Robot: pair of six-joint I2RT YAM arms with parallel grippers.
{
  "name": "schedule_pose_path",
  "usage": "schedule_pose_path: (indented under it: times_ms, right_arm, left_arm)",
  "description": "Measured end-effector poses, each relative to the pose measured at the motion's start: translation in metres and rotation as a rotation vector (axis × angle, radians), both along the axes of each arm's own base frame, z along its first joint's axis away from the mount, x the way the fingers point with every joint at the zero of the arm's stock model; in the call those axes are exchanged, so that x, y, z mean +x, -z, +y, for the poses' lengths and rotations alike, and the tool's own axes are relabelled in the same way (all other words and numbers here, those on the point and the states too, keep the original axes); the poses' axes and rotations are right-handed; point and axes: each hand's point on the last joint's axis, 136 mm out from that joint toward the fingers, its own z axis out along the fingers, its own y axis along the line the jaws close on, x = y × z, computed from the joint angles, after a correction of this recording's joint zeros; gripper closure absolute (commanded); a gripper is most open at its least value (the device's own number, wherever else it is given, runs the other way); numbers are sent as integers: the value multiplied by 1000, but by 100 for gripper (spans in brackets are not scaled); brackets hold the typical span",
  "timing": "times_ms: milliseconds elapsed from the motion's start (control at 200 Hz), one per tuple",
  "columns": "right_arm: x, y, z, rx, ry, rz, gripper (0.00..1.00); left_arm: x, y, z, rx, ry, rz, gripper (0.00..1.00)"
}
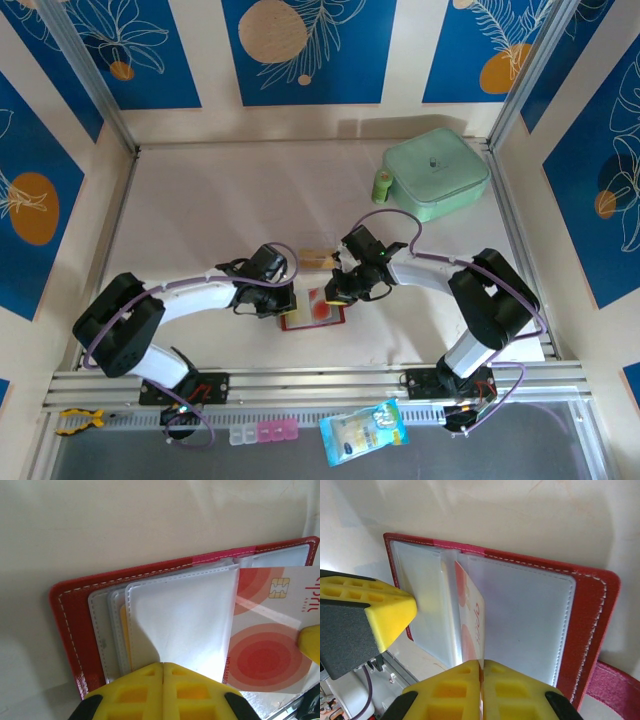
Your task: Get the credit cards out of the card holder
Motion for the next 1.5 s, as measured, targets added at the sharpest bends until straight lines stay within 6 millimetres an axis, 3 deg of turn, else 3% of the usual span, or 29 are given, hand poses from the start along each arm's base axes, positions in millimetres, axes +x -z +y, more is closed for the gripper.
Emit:
schedule_pose_path:
  times_ms: [440, 750, 1155, 1356, 1501]
  right_arm:
    - [1, -11, -2, -15, -2, -34, 93]
    - [27, -47, -9, -24, -77, -179, 96]
    - [70, -109, -13, -49, -562, -618, 100]
    - [95, -114, -14, -131, -821, -769, 100]
    - [115, -106, -13, -186, -977, -811, 100]
  left_arm:
    - [1, 0, 0, 7, 7, -5, 96]
    - [2, -1, 0, 11, 8, -9, 94]
    - [5, -16, 3, -1, -4, -55, 92]
    - [7, -28, 5, -12, -13, -90, 92]
    - [3, -30, 11, -3, -19, -97, 91]
